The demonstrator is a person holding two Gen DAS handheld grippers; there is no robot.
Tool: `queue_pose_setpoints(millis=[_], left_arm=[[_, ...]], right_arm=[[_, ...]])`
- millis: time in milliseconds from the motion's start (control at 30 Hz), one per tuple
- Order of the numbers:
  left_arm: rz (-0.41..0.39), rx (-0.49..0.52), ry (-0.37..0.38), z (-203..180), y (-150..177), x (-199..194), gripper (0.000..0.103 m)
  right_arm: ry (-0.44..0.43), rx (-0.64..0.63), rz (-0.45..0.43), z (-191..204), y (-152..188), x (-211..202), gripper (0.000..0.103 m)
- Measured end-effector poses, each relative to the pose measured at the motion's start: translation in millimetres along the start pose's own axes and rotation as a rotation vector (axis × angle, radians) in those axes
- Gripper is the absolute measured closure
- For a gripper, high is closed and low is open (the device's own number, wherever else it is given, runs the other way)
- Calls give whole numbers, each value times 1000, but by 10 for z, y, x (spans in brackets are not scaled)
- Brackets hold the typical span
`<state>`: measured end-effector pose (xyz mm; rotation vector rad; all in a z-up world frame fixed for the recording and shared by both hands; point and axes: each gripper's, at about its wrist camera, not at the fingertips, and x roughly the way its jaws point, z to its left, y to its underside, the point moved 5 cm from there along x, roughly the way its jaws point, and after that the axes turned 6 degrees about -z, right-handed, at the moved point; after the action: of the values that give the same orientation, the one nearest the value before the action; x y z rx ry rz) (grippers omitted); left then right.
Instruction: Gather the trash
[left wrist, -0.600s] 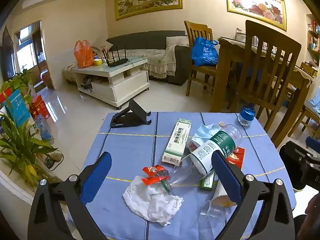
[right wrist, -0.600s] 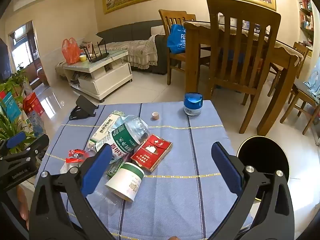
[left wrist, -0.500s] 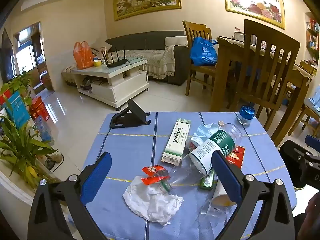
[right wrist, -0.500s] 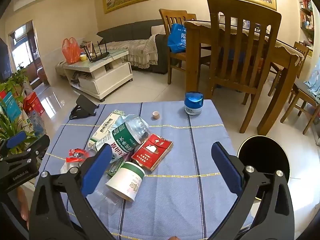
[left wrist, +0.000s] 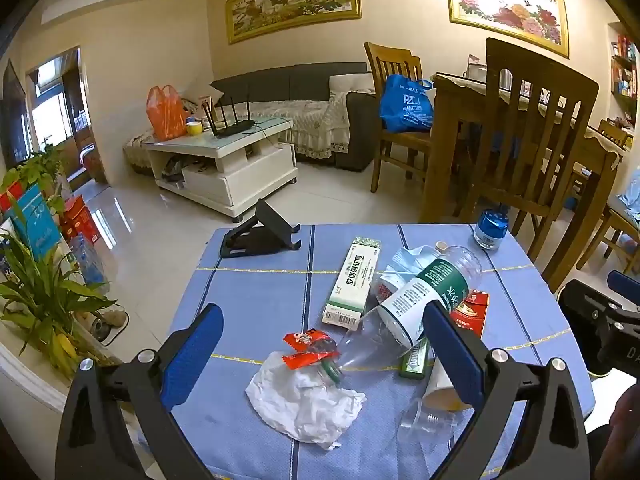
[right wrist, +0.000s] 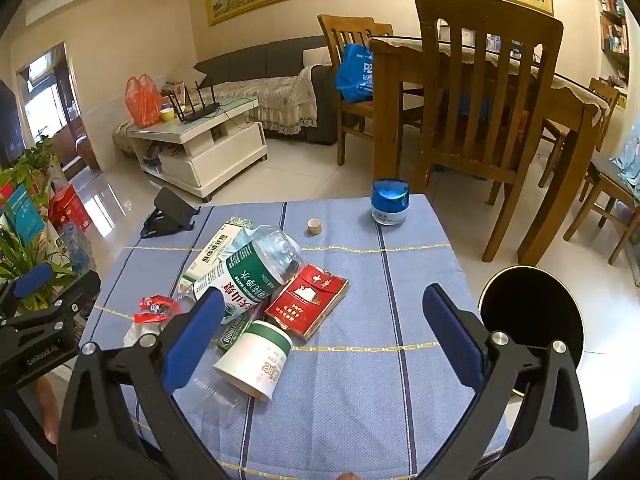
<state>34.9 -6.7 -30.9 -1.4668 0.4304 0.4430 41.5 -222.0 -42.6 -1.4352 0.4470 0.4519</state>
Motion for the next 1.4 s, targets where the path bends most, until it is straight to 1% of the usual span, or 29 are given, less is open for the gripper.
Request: queue_pose_setpoints(millis=[633, 1400], left_arm=[[0, -2, 1, -38, -7, -22, 6], [-2, -3, 0, 8, -2, -4, 6]], right_arm=[[-6, 7, 8, 3, 21, 23, 5], [-10, 7, 11, 39, 61, 59, 5]])
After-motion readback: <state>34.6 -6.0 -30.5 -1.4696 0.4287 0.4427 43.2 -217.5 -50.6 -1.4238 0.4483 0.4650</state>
